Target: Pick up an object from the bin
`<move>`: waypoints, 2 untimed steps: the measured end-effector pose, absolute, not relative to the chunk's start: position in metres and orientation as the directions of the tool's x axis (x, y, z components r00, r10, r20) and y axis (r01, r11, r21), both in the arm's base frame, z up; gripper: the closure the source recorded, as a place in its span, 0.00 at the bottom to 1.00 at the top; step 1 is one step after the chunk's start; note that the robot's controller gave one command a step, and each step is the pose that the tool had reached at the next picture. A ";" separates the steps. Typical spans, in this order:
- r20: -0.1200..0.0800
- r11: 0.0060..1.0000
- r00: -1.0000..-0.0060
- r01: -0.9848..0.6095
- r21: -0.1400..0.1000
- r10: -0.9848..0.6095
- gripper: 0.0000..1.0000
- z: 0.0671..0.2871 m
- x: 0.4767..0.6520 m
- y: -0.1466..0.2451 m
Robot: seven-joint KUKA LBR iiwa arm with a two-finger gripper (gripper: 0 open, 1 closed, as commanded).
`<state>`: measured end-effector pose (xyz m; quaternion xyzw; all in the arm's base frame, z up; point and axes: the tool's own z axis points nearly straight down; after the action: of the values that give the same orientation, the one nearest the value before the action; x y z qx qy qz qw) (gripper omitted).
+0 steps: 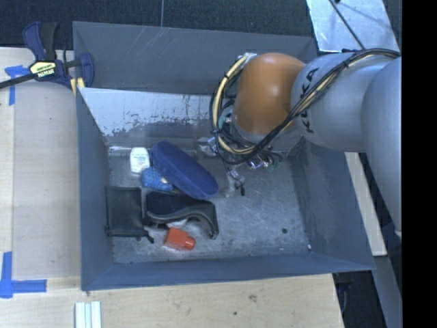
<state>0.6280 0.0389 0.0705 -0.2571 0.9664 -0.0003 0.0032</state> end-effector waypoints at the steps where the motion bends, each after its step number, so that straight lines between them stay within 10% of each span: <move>1: -0.008 0.744 -0.744 -0.668 -0.004 -0.668 0.00 0.070 0.628 0.042; 2: -0.008 0.745 -0.745 -0.667 -0.004 -0.667 1.00 0.071 0.628 0.042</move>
Offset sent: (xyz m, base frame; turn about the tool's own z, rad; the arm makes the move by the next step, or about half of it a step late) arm -0.0016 0.0032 -0.0005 -0.2130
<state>0.6281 0.0419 0.0711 -0.3568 0.9342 -0.0006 0.0047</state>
